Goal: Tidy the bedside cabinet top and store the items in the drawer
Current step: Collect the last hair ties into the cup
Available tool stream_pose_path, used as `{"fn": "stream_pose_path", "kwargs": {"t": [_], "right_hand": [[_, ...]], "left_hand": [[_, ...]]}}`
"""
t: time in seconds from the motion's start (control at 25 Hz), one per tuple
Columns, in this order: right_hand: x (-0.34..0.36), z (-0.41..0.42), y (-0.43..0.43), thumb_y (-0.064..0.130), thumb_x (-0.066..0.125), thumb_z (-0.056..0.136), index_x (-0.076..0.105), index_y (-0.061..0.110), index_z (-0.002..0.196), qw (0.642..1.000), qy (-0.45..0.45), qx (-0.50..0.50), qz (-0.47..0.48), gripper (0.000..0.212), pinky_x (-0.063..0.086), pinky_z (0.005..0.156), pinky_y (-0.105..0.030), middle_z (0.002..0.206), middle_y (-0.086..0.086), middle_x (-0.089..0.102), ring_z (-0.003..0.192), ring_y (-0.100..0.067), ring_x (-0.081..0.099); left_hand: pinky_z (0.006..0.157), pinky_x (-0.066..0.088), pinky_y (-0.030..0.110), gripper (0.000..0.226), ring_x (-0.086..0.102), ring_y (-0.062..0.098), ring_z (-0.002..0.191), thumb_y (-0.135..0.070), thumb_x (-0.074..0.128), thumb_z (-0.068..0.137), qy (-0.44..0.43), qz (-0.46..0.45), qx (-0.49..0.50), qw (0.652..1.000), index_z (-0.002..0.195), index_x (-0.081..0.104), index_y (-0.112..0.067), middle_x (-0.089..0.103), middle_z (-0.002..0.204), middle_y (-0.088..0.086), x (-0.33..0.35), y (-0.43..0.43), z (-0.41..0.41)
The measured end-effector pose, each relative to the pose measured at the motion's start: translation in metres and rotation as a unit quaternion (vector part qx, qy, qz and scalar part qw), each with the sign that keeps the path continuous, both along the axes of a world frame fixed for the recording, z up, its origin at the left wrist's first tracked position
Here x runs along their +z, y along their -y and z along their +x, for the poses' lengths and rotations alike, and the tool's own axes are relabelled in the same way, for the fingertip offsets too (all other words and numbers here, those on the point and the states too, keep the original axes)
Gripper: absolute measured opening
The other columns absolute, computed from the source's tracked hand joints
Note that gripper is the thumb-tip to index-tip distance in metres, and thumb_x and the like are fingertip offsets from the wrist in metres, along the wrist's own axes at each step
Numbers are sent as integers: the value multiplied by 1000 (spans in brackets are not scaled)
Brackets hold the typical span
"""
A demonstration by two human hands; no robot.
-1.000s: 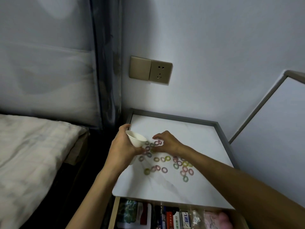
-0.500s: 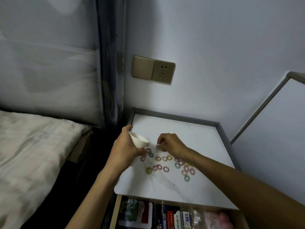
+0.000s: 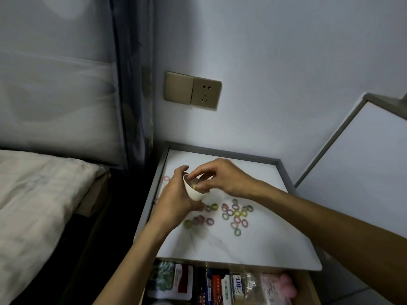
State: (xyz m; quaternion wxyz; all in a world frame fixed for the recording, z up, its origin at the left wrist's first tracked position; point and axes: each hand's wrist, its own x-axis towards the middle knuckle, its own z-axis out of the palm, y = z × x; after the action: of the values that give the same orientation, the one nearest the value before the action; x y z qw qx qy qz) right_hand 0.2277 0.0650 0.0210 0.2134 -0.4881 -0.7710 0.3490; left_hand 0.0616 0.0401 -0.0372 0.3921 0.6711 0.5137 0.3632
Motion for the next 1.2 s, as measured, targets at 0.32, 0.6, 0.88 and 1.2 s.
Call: {"fn": "stream_pose_path", "kwargs": {"t": [0.32, 0.6, 0.88, 1.2], "right_hand": [[-52, 93, 18, 3, 69, 86, 76, 20, 91, 974, 31, -222, -39, 19, 54, 70, -19, 90, 4, 74, 84, -15, 69], [-99, 112, 34, 19, 75, 84, 68, 20, 113, 957, 164, -241, -14, 30, 43, 78, -10, 110, 0, 58, 95, -12, 57], [-98, 88, 29, -2, 60, 85, 74, 8, 94, 947, 219, -234, 3, 19, 48, 74, -17, 97, -8, 71, 88, -18, 65], [-34, 63, 23, 0, 70, 82, 75, 11, 88, 971, -7, -237, -21, 13, 56, 80, -28, 88, -3, 75, 81, -16, 70]], "left_hand": [[88, 46, 33, 105, 49, 18, 108, -13, 92, 57, -15, 5, 12, 1000, 144, 34, -26, 45, 117, -9, -2, 1, 4], [79, 37, 23, 107, 46, 13, 100, -19, 93, 57, -38, 5, 12, 999, 144, 32, -29, 41, 110, -12, -6, -1, 6], [89, 47, 30, 105, 50, 20, 105, -16, 92, 59, -32, -8, -1, 999, 145, 32, -27, 40, 108, -8, -4, 1, 11], [83, 45, 29, 106, 49, 20, 105, -19, 90, 61, -43, -17, -14, 999, 146, 29, -30, 52, 128, 2, -7, 2, 13]]}}
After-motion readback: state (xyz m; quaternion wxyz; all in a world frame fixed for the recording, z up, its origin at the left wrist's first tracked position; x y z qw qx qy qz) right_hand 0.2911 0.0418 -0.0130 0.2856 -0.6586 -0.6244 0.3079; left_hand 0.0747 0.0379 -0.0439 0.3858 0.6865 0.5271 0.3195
